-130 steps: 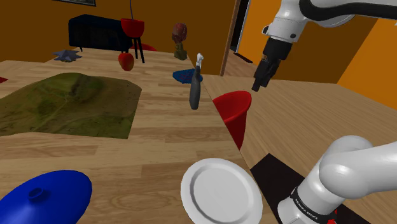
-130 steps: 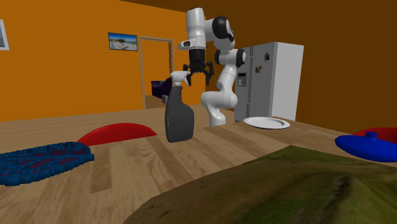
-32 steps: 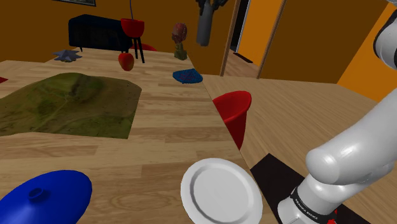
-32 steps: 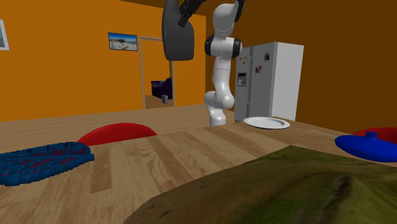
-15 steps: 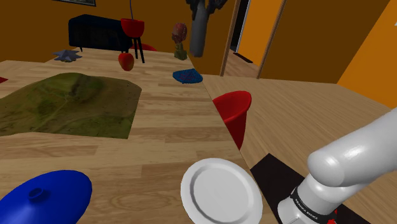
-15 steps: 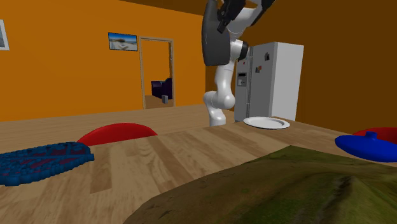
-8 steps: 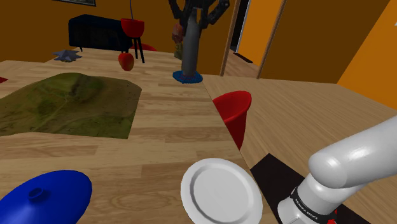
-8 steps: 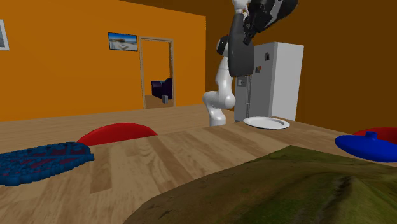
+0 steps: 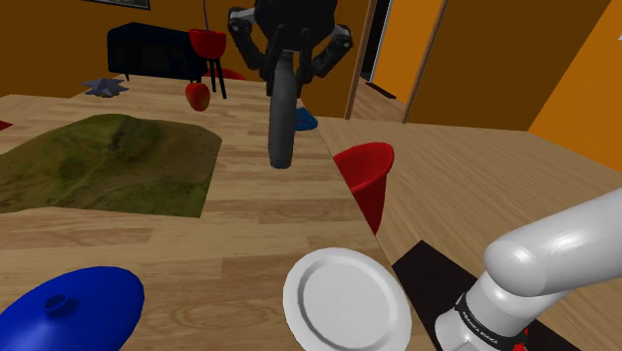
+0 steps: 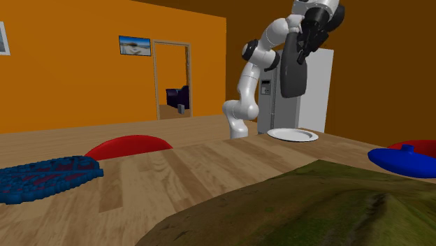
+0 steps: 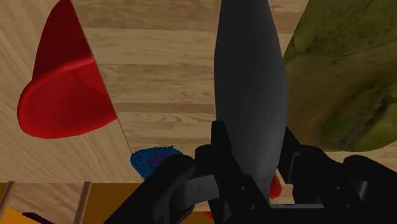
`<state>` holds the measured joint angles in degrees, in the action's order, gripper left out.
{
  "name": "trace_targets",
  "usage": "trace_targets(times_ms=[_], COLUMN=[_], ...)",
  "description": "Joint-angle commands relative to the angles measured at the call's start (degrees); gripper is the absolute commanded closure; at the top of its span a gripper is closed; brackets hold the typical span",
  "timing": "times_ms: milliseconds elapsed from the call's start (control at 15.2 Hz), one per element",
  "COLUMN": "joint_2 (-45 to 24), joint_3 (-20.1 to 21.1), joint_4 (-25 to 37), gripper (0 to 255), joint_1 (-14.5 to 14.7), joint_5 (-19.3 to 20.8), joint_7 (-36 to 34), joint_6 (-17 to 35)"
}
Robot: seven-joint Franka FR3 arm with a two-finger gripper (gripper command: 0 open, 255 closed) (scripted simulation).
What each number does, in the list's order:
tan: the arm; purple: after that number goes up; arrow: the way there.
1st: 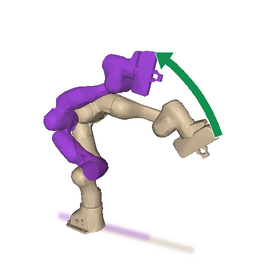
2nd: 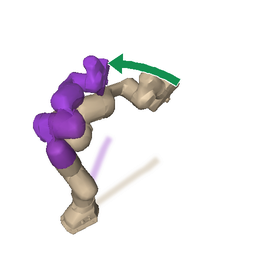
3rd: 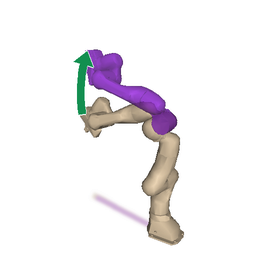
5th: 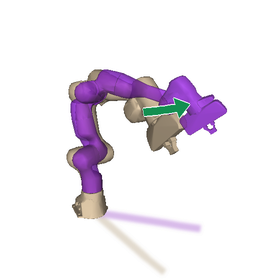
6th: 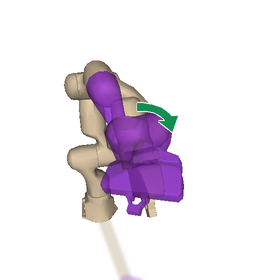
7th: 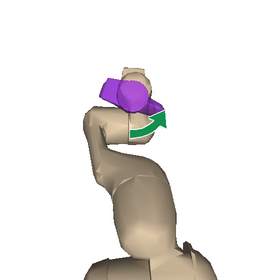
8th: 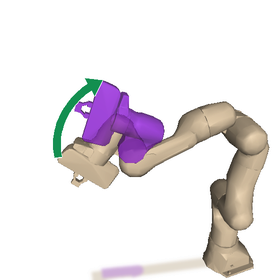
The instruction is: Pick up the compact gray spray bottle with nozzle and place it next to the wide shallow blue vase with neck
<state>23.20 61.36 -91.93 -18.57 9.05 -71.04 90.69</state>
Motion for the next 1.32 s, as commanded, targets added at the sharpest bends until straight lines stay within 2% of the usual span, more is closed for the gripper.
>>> trace_targets(times_ms=[0, 264, 462, 858, 1254], joint_2=[-0.2, -0.6, -0.3, 0.6, 1.3], joint_3=[3.2, 11.0, 18.9, 16.7, 15.8], joint_4=[0.1, 1.3, 3.1, -2.9, -8.3], gripper=[255, 255, 255, 255, 255], joint_1=[-0.7, -3.3, -7.7, -4.4, -2.5], joint_5=[0.0, -0.1, -0.8, -1.5, -2.0], joint_7=[-2.6, -8.0, -11.8, -13.1, -14.4], joint_6=[-0.2, -1.1, -1.9, 2.6, 6.8])
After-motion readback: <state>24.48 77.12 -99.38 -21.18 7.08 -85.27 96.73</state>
